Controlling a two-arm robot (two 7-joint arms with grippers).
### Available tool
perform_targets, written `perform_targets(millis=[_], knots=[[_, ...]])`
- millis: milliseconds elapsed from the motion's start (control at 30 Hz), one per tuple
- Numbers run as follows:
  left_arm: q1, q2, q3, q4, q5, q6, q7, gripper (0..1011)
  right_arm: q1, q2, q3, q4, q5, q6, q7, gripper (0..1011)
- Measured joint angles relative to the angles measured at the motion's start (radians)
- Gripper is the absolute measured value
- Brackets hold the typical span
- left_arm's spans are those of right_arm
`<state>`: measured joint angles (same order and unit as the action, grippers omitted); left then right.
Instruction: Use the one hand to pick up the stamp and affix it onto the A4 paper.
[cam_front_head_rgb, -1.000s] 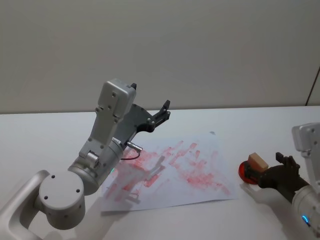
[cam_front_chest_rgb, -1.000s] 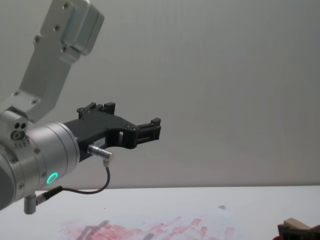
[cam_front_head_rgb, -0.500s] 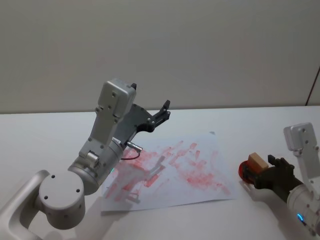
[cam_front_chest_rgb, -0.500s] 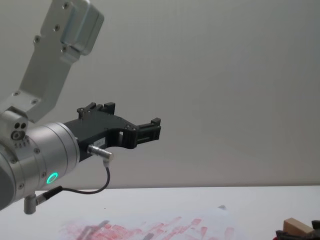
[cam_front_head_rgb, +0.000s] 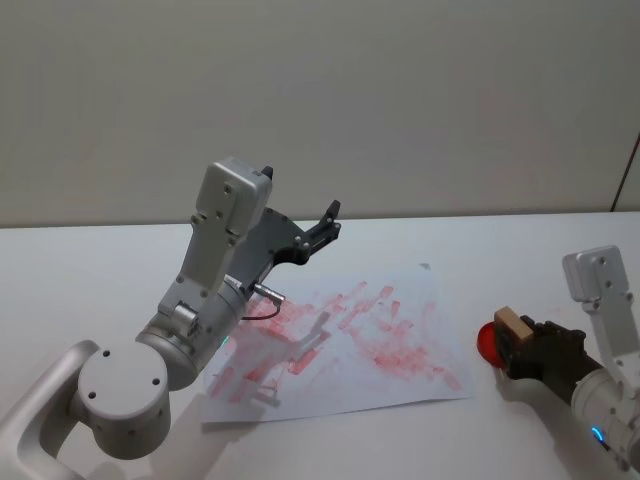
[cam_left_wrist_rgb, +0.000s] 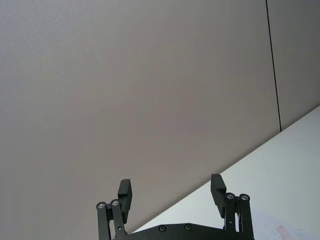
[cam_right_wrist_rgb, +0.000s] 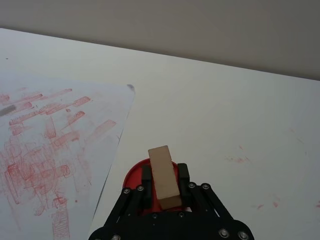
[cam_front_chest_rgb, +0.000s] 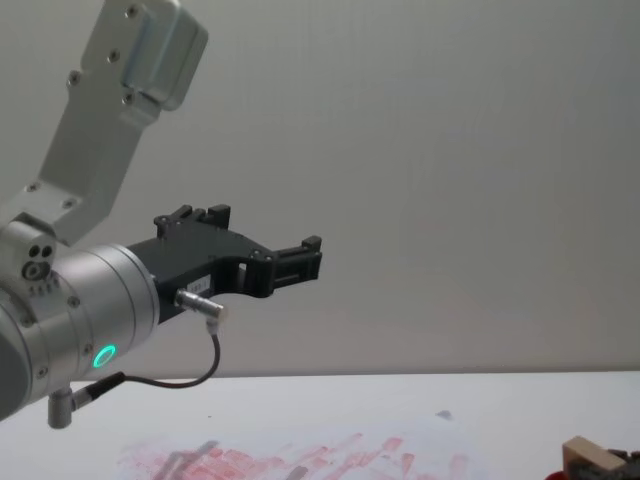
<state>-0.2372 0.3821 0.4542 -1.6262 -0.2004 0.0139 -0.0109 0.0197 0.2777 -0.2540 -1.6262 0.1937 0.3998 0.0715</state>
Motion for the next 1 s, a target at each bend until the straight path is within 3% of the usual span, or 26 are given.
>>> perform_targets(millis=[167,533,1000], knots=[[0.000,0.000,0.000,0.000,0.000,0.000,0.000,1001,0.002,-0.001,-0.001,0.002,-0.001,0.001,0.001,220],[0.000,0.000,0.000,0.000,0.000,0.000,0.000,1001,0.007,-0.001,-0.002,0.001,-0.021,-0.013,0.014,217],[0.000,0.000,0.000,0.000,0.000,0.000,0.000,1001,0.053,-0.015,-0.013,-0.010,-0.078,-0.111,0.102,217]])
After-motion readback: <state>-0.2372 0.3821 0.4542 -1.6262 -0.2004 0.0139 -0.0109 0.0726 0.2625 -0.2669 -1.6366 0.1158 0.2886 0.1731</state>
